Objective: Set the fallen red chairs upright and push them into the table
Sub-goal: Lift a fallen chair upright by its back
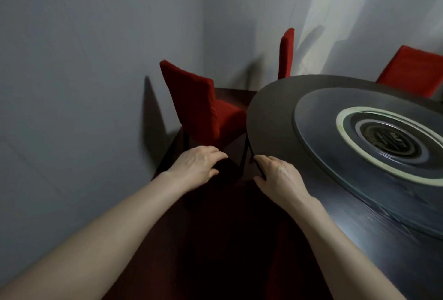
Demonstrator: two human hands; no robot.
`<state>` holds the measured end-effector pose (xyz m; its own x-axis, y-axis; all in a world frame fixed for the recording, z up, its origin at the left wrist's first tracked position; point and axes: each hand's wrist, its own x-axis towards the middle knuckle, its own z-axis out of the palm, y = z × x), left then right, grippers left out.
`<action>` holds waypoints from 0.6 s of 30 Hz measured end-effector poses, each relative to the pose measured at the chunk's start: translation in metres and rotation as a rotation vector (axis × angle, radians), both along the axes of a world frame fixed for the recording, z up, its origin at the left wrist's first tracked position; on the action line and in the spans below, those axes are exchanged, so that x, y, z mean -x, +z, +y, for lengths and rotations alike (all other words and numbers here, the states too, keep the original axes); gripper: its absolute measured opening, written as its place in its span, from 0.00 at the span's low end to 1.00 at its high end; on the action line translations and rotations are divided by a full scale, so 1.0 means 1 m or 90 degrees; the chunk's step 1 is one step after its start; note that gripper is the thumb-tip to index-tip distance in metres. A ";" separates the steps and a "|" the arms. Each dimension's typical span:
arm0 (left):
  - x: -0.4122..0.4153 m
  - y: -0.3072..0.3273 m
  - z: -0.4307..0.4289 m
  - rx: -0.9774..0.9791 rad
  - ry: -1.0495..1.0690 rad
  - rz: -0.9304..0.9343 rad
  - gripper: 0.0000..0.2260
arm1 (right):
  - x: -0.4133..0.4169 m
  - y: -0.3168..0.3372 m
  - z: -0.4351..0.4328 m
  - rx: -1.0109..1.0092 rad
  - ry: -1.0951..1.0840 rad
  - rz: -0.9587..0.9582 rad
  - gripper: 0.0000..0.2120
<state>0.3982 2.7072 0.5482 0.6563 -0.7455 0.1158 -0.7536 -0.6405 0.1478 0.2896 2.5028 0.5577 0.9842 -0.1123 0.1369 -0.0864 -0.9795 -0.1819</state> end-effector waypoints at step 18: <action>-0.399 -0.022 0.043 -0.028 -0.090 0.004 0.30 | -0.352 -0.024 0.038 -0.007 -0.065 0.022 0.29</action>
